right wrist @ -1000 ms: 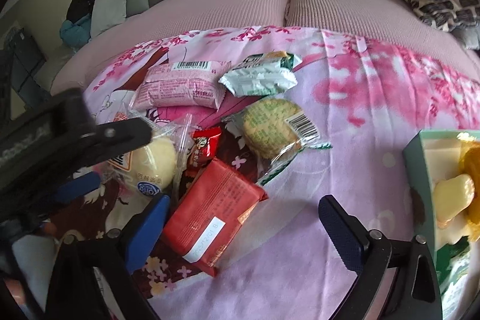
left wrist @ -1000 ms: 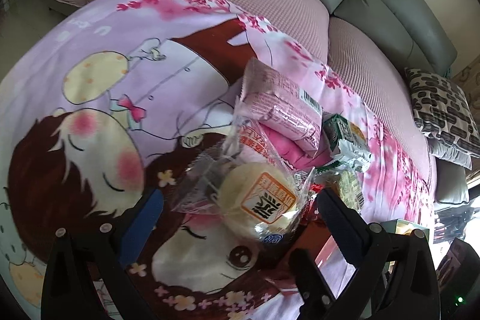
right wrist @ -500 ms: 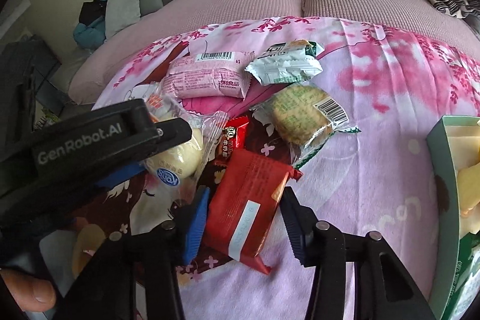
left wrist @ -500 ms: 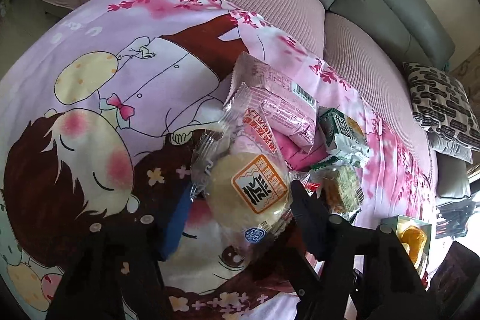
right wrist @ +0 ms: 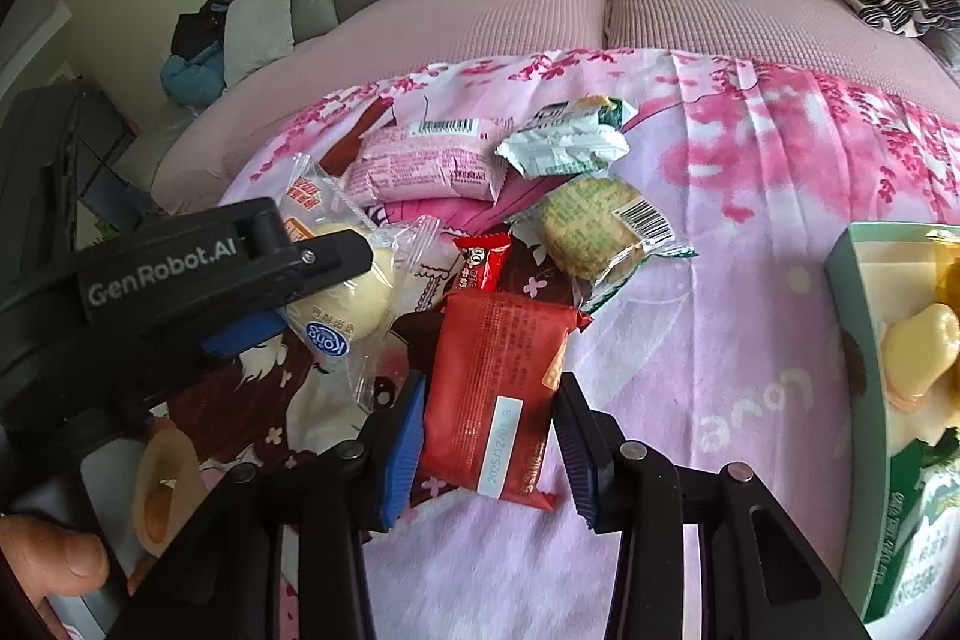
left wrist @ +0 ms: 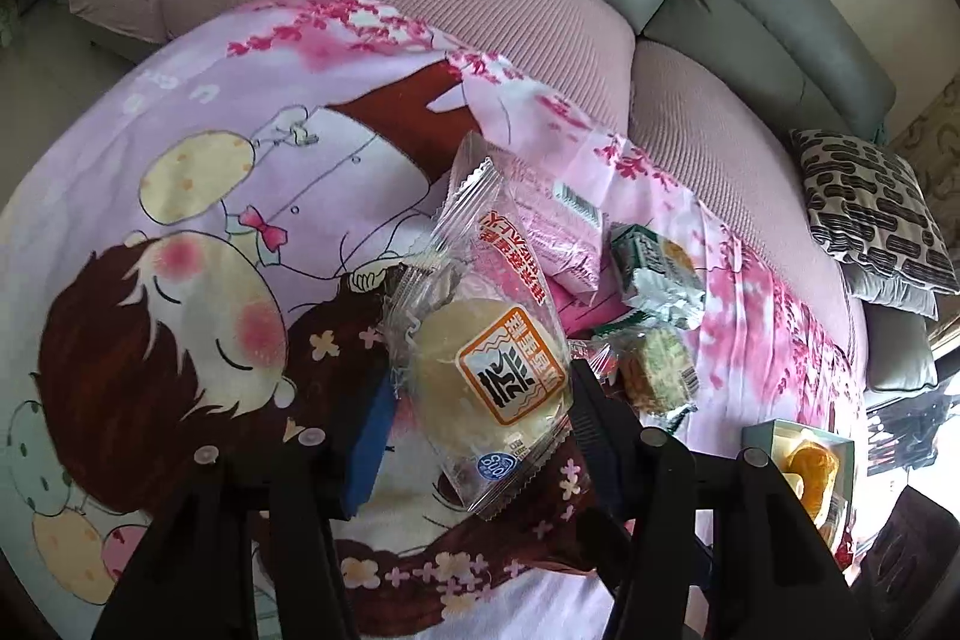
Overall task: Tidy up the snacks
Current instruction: 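Carry the bagged bun and red package over the tray with both tools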
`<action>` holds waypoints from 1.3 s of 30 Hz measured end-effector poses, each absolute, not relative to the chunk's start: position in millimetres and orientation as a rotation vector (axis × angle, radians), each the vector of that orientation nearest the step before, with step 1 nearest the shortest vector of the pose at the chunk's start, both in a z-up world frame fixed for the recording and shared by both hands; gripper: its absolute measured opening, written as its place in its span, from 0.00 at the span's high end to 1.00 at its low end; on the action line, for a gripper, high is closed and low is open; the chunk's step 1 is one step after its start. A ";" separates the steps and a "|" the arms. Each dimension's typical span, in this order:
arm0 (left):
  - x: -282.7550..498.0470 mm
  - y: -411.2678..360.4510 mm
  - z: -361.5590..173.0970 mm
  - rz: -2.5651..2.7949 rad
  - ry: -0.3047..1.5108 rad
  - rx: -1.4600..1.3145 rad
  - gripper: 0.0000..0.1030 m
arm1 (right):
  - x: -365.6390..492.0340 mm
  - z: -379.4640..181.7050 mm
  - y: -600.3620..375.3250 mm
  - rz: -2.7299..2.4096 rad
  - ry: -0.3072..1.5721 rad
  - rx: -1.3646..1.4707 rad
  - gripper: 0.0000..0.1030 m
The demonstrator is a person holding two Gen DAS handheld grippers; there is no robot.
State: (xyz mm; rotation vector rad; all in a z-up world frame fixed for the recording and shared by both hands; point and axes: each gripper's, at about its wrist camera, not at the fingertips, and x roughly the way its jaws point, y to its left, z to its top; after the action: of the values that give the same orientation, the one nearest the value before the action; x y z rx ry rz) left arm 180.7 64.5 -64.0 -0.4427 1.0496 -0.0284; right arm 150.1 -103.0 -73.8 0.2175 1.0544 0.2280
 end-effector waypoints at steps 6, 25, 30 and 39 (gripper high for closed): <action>171.0 59.6 -46.3 -0.040 1.014 -0.422 0.43 | 135.1 -50.6 -118.1 0.206 1.003 0.226 0.59; 148.4 -8.1 1.4 -0.200 0.923 -0.301 0.43 | 81.8 13.9 -207.5 0.086 0.827 0.315 0.59; 144.5 -25.5 7.2 -0.229 0.917 -0.270 0.43 | 75.2 21.7 -231.2 0.041 0.791 0.333 0.59; 137.1 -54.7 17.1 -0.291 0.903 -0.230 0.43 | 58.0 31.7 -286.9 -0.078 0.741 0.392 0.59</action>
State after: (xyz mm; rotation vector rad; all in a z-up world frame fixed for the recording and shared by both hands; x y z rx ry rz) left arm 137.1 -54.7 17.1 -0.2296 0.9030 -0.2912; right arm 58.0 -286.9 31.7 0.3920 0.7409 -0.0782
